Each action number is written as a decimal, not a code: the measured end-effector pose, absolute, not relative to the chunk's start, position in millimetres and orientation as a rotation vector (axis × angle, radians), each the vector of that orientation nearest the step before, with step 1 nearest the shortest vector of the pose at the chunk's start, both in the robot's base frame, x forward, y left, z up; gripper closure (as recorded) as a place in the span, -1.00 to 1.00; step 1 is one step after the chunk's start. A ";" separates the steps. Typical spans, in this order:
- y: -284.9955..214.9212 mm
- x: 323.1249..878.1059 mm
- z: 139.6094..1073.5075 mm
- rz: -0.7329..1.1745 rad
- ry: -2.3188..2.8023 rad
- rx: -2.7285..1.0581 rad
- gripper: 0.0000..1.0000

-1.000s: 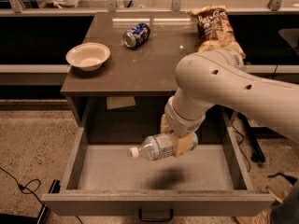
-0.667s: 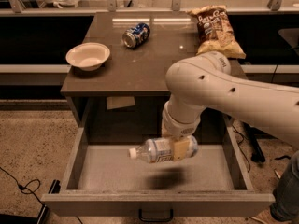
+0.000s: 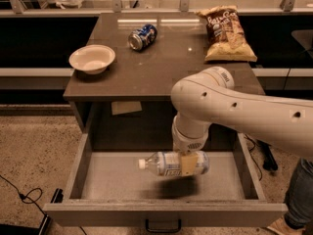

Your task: Place blue plastic bottle into top drawer

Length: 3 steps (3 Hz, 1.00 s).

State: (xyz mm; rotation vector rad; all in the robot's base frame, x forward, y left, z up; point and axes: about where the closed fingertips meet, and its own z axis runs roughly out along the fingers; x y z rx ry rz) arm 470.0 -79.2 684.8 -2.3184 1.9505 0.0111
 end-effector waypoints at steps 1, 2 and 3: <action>-95.1 474.5 677.2 -0.034 1.998 -2.316 0.62; -110.9 480.3 665.4 -0.067 1.994 -2.342 0.16; -118.0 489.2 641.8 -0.066 1.940 -2.379 -0.45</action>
Offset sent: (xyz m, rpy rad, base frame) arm 0.0189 -0.0491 -0.0346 -0.0985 -0.0121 0.0057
